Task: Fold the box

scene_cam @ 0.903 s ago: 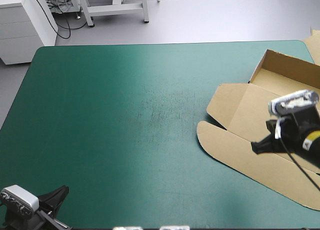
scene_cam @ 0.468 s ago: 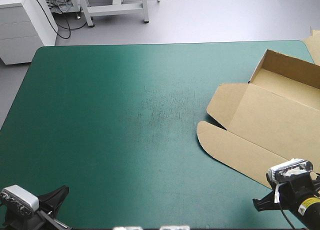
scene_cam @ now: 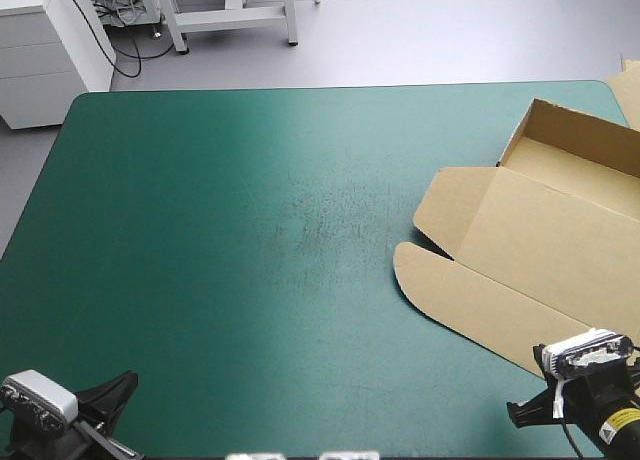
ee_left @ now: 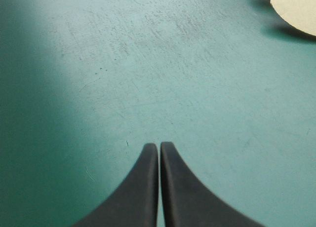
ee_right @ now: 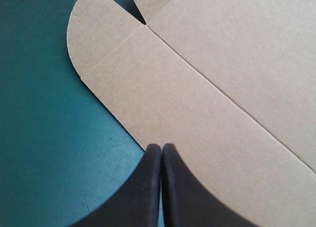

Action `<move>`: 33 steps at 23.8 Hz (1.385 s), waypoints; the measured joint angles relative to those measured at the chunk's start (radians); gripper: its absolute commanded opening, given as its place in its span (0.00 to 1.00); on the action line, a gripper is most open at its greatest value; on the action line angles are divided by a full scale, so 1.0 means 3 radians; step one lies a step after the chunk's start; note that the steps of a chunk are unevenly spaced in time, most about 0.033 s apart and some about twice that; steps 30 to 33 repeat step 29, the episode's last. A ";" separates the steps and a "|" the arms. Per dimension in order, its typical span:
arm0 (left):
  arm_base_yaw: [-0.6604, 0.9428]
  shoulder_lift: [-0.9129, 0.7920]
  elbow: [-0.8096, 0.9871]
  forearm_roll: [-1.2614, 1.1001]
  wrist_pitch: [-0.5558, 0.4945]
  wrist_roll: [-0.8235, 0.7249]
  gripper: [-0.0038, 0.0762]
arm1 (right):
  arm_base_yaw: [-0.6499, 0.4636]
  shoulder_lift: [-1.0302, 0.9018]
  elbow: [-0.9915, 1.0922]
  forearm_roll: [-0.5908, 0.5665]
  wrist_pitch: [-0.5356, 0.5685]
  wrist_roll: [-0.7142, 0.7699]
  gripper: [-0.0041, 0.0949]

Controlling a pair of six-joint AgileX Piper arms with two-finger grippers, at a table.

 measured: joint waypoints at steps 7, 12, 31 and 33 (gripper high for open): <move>0.0260 0.0000 0.0000 0.0000 0.0000 0.0000 0.04 | -0.0004 0.0000 0.0000 0.0000 0.0000 0.0000 0.02; 0.0920 0.0000 0.0000 0.0000 0.0000 0.0000 0.04 | -0.0409 0.0000 0.0000 0.0029 0.0000 0.0000 0.02; 0.0993 0.0000 0.0000 0.0000 0.0000 0.0000 0.04 | -0.0670 0.0000 0.0000 0.0043 0.0000 0.0000 0.02; 0.0993 0.0000 0.0000 0.0000 0.0000 0.0000 0.04 | -0.0670 0.0000 0.0000 0.0043 0.0000 0.0000 0.02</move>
